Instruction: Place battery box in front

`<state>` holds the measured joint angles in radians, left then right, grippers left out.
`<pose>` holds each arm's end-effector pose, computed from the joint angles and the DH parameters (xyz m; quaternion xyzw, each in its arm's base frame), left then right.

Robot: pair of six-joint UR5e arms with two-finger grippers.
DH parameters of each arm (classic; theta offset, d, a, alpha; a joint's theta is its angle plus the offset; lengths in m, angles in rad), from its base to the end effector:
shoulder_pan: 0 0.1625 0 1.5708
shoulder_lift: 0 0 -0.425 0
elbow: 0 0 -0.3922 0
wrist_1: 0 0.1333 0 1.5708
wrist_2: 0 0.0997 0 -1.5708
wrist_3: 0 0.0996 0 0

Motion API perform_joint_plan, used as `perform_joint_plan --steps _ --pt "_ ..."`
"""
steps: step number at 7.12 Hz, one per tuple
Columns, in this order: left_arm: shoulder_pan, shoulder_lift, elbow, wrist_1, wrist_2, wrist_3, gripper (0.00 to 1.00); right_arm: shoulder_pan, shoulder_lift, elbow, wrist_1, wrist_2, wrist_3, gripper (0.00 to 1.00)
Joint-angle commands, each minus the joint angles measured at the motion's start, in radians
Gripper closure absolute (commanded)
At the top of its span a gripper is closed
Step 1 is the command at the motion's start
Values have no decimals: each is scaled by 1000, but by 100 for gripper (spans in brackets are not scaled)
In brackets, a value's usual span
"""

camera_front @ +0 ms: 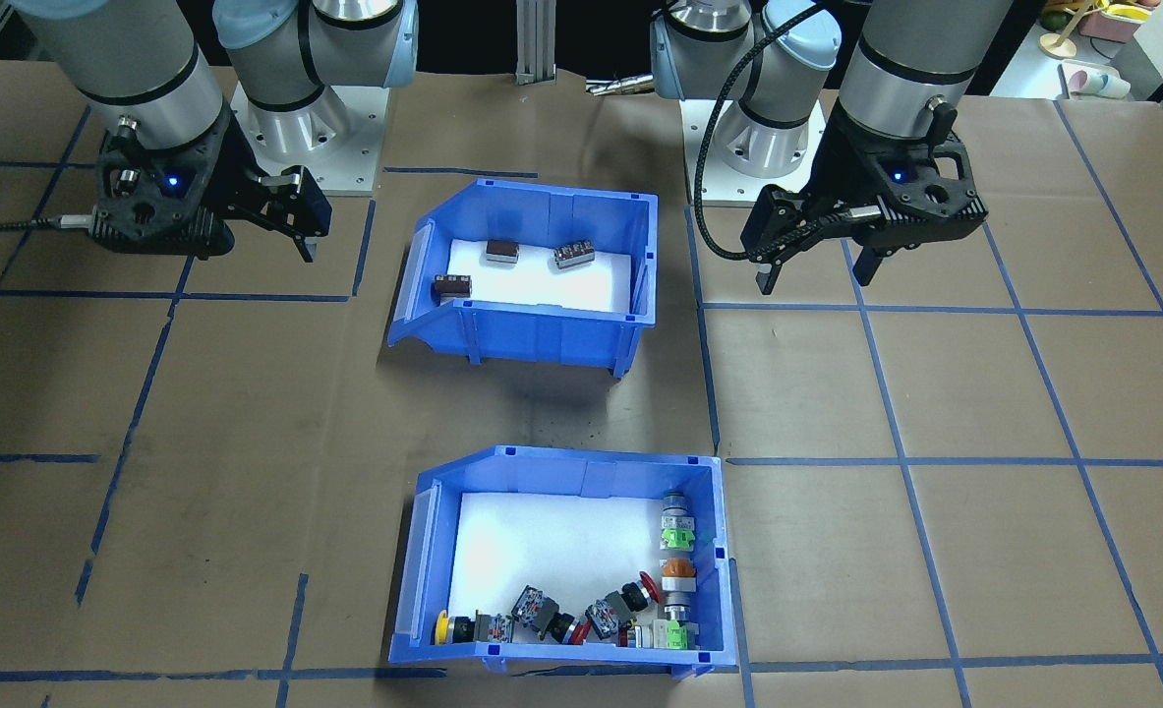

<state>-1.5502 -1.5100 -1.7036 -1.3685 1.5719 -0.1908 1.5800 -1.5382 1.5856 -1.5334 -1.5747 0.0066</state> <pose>-0.1233 -0.4798 0.4727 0.1053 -0.9923 0.0649 0.0050 0.1375 -0.4953 0.4610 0.0014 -0.9991 -0.0424 0.0023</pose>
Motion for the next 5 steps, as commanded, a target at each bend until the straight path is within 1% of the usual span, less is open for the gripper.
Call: perform_joint_plan --steps 1,2,3,4,5 --pt "-1 92 -113 -9 8 -456 0 15 100 -103 13 1 -17 0" --pt "-4 144 -192 -35 8 -686 0 46 146 -155 13 1 -78 0" --pt "-13 207 -288 -27 -3 -861 0 72 192 -200 6 1 -202 0" --pt "-16 249 -363 -27 -3 -1001 0 104 240 -255 -4 -1 -343 0" --pt "-54 251 -392 -29 -39 -1174 0 141 286 -322 -1 -1 -478 0"
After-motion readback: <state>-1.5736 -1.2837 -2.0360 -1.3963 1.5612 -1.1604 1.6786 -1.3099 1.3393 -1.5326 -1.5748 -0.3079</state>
